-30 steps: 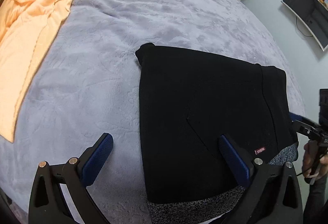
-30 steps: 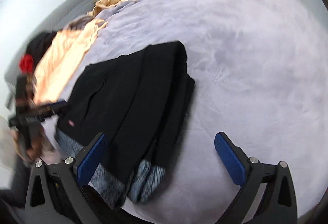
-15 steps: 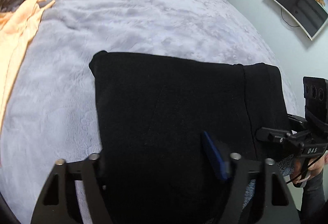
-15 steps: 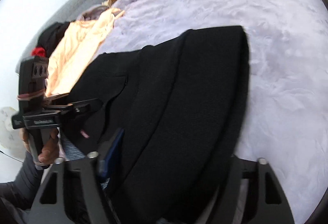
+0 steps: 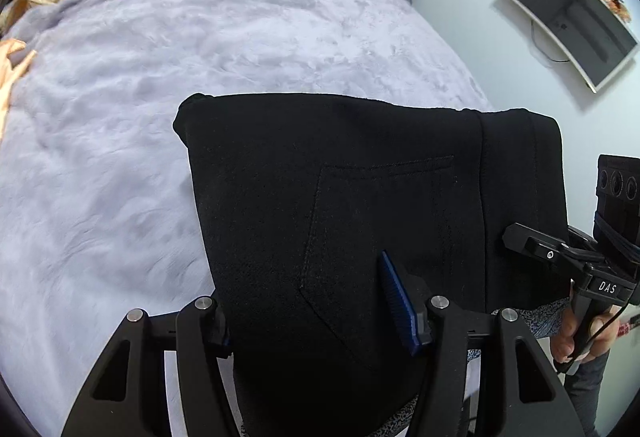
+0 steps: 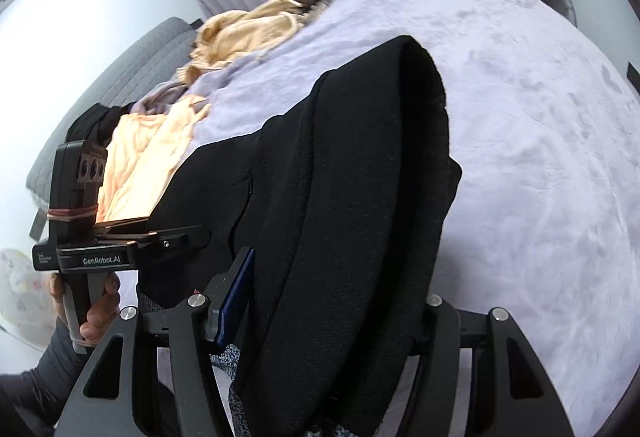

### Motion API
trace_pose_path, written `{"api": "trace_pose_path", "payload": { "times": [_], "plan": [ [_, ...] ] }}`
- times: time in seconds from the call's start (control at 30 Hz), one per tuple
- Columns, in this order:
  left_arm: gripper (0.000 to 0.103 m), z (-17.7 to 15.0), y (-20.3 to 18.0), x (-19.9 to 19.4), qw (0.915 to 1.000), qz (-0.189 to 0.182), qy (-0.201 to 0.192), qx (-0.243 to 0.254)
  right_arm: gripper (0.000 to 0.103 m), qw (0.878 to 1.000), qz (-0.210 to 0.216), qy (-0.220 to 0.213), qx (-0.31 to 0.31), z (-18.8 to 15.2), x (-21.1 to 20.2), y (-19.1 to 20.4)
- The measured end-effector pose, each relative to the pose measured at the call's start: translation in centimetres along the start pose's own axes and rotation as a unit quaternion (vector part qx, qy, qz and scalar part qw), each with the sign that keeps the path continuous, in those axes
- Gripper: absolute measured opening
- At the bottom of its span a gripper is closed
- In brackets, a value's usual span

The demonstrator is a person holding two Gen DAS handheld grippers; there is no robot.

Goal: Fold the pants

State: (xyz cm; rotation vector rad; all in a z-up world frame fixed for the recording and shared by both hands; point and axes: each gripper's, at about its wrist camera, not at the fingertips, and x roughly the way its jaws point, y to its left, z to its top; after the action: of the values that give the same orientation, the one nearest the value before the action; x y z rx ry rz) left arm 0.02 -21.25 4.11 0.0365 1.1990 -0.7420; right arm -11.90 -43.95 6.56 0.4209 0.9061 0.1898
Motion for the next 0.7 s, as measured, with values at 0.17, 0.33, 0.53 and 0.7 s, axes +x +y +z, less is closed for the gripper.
{"api": "trace_pose_path", "payload": {
  "times": [0.17,0.33,0.53,0.7],
  "plan": [
    [0.089,1.2,0.9,5.0,0.9987,0.027,0.023,-0.037,0.069,0.998,-0.003,0.033,0.059,0.8,4.1,-5.0],
    [0.094,0.5,1.5,1.7,0.9979,0.057,0.010,-0.031,0.077,0.994,0.005,0.002,0.106,-0.5,2.2,-6.2],
    [0.094,-2.6,-1.4,-5.4,0.9953,0.032,-0.089,0.024,0.081,0.989,-0.088,-0.106,-0.046,-5.3,-4.6,2.7],
    [0.094,-3.9,-5.3,0.4,0.9914,0.070,-0.048,0.100,0.081,0.980,-0.125,-0.064,-0.140,-8.5,-1.6,6.9]
  ]
}}
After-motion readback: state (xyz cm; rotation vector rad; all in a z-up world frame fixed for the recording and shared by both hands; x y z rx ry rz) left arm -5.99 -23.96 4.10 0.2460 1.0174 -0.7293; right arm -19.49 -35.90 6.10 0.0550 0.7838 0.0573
